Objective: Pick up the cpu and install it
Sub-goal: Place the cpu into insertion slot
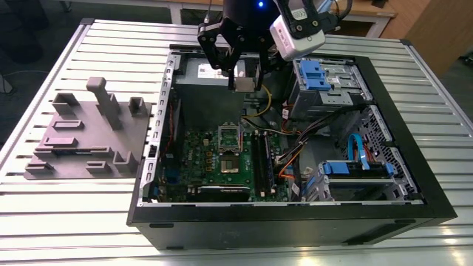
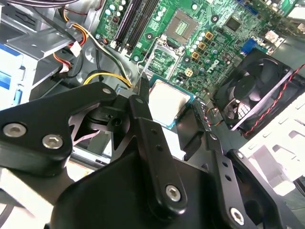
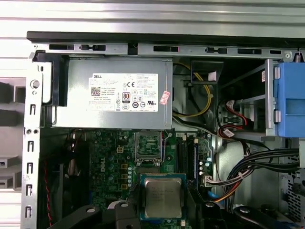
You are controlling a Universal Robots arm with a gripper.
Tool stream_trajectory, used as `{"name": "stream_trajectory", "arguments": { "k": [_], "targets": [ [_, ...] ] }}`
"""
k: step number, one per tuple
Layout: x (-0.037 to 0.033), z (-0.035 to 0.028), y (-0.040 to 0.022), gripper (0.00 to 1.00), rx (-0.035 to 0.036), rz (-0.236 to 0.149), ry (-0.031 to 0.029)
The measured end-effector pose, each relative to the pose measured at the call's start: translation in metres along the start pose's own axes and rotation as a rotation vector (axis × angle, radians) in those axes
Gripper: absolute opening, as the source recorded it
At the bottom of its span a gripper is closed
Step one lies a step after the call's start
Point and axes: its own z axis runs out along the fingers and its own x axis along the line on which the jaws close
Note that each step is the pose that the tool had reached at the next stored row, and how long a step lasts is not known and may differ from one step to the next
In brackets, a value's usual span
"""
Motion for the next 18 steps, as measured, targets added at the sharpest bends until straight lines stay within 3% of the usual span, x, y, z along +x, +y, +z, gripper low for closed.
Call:
{"name": "stream_trajectory", "arguments": {
  "k": [3, 18],
  "targets": [
    [0.0001, 0.0046, -0.0017, 0.47, 0.0000, 0.000, 0.0000],
    [0.0001, 0.0100, -0.0027, 0.47, 0.0005, 0.000, 0.0001]
  ]
}}
